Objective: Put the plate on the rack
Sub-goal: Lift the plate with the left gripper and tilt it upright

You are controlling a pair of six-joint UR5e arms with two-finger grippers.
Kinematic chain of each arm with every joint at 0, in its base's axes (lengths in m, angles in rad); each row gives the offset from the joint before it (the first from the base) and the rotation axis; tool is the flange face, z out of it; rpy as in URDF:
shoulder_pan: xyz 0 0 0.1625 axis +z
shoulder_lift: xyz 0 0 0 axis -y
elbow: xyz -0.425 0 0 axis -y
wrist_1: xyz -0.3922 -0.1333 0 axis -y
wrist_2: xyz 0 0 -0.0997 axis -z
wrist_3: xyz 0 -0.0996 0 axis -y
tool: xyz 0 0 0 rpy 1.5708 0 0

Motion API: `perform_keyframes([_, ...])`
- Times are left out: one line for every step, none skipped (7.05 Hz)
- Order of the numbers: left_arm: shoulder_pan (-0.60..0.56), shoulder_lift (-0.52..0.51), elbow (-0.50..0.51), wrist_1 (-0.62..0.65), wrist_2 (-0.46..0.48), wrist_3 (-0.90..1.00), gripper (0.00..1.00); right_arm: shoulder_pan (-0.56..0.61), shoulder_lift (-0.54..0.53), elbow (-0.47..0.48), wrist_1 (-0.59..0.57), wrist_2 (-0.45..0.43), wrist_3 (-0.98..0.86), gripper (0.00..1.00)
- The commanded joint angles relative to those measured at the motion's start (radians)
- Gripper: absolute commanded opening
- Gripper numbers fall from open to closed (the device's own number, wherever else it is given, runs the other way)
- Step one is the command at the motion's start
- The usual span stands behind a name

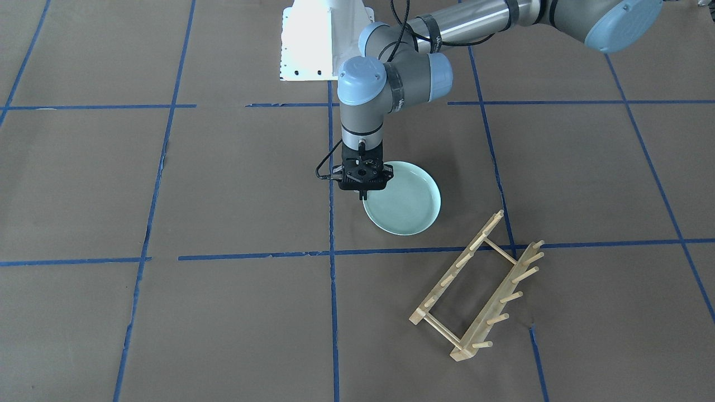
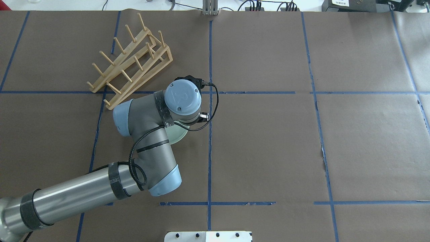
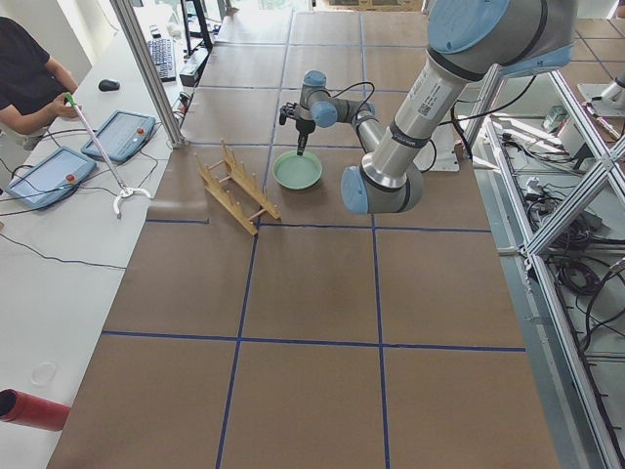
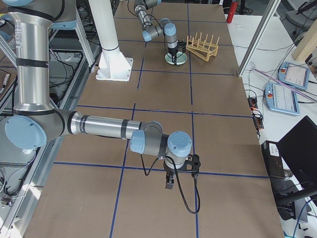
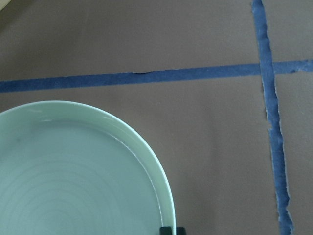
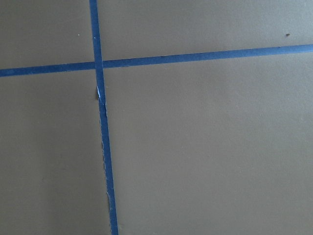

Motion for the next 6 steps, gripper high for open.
perform_keyframes([-0.012,-0.004,-0.197,0.185,-0.004,0.001,0.0,0.0,0.0,0.0,0.0,0.0,-0.002,1.0])
perform_keyframes([-0.049,-0.024,-0.305,0.293,-0.016,0.002,0.0,0.0,0.0,0.0,0.0,0.0,0.0,1.0])
perform_keyframes([-0.075,-0.057,-0.356,0.363,-0.054,0.002,0.0,0.0,0.0,0.0,0.0,0.0,0.0,1.0])
perform_keyframes([-0.109,-0.061,-0.407,0.376,-0.056,0.002,0.0,0.0,0.0,0.0,0.0,0.0,-0.002,1.0])
perform_keyframes([-0.162,-0.049,-0.485,0.373,-0.086,0.002,0.0,0.0,0.0,0.0,0.0,0.0,0.0,1.0])
perform_keyframes([-0.22,-0.044,-0.514,0.348,-0.141,0.001,0.0,0.0,0.0,0.0,0.0,0.0,0.0,1.0])
